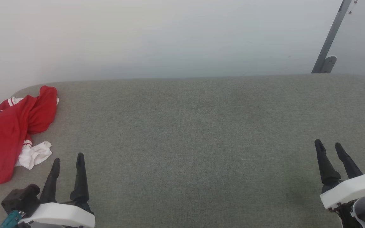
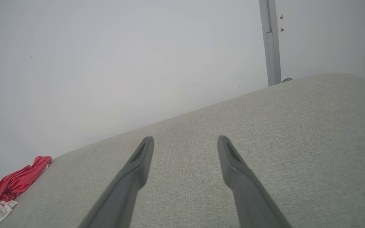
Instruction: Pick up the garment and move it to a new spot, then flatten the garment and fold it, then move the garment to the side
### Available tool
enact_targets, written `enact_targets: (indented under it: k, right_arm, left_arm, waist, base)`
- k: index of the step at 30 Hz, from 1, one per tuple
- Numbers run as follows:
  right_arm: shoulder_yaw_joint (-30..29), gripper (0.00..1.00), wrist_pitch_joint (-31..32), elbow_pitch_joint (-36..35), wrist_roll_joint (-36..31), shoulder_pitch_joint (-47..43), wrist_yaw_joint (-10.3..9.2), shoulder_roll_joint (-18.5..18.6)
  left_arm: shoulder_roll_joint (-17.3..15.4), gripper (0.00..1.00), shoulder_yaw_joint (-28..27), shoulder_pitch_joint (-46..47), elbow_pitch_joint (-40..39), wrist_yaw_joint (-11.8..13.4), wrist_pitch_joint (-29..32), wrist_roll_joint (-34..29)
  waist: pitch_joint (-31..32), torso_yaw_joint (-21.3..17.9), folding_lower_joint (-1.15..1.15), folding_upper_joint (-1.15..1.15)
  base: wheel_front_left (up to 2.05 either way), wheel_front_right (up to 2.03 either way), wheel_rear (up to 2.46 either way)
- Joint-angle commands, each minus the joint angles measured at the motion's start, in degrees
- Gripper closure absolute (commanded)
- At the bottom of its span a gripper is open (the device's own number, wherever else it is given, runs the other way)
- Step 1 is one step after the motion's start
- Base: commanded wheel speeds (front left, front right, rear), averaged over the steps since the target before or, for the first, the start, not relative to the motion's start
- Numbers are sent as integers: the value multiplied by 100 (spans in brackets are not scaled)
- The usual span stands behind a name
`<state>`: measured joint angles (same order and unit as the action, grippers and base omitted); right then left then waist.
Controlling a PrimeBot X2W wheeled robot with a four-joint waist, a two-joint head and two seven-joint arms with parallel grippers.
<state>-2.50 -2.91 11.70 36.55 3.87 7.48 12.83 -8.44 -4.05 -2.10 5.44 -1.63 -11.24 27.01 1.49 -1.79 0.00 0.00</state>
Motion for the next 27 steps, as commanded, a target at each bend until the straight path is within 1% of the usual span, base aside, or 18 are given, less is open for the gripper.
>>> enact_targets:
  k: [1,27]
  right_arm:
    - [1,0,-33,-54,-93,83,2,44]
    - [72,0,-178,-259,-1096,53,1,165]
  left_arm:
    - [-21,0,-10,-16,-64,-22,-46,-137]
    - [-59,0,-31,-131,-166,-57,-355,-1229]
  waist:
    - [0,-2,0,0]
    - [54,-20,0,0]
  base:
    - [0,0,0]
    - [0,0,0]
